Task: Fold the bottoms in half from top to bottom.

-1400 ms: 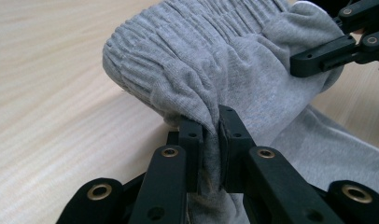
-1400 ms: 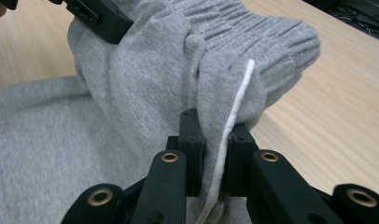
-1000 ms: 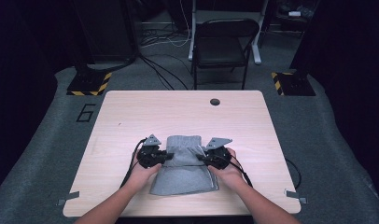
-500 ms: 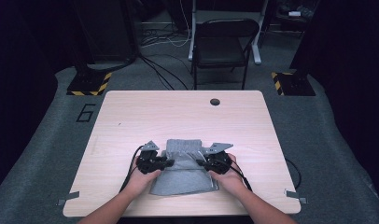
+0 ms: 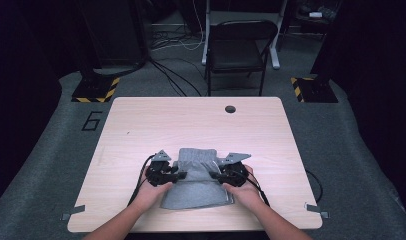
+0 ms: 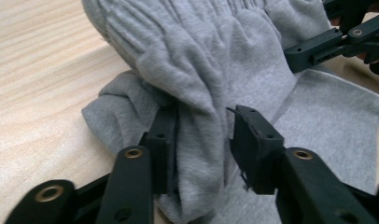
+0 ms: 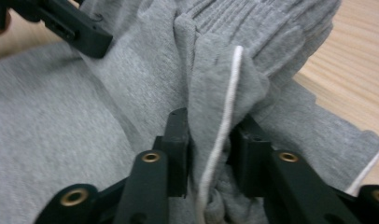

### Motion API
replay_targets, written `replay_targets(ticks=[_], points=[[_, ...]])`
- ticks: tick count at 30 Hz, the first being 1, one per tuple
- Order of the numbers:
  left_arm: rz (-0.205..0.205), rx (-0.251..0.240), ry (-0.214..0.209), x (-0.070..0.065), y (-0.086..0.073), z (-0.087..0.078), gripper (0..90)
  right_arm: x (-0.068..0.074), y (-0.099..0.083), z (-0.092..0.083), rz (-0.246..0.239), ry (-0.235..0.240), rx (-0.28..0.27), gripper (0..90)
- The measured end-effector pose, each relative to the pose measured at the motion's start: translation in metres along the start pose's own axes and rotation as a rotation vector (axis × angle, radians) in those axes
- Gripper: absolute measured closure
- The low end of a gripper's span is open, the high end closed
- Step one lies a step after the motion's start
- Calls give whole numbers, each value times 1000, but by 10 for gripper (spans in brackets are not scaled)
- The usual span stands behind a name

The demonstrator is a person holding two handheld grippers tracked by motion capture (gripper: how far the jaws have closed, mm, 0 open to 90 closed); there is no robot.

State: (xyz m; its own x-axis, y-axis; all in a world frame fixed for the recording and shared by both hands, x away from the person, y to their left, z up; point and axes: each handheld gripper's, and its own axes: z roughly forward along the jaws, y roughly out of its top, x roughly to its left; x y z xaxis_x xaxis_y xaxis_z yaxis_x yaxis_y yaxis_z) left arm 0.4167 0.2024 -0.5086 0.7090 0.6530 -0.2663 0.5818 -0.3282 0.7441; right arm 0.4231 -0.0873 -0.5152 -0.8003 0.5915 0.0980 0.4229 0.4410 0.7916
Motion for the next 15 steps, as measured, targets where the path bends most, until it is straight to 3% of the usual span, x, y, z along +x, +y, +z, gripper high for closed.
replay_targets(ticks=[8, 15], points=[[36, -3, -17, -6, 4, -5, 536, 5, 5, -7, 11, 23, 11, 537], [18, -25, -8, -4, 12, -9, 476, 4, 12, -9, 29, 10, 7, 497]])
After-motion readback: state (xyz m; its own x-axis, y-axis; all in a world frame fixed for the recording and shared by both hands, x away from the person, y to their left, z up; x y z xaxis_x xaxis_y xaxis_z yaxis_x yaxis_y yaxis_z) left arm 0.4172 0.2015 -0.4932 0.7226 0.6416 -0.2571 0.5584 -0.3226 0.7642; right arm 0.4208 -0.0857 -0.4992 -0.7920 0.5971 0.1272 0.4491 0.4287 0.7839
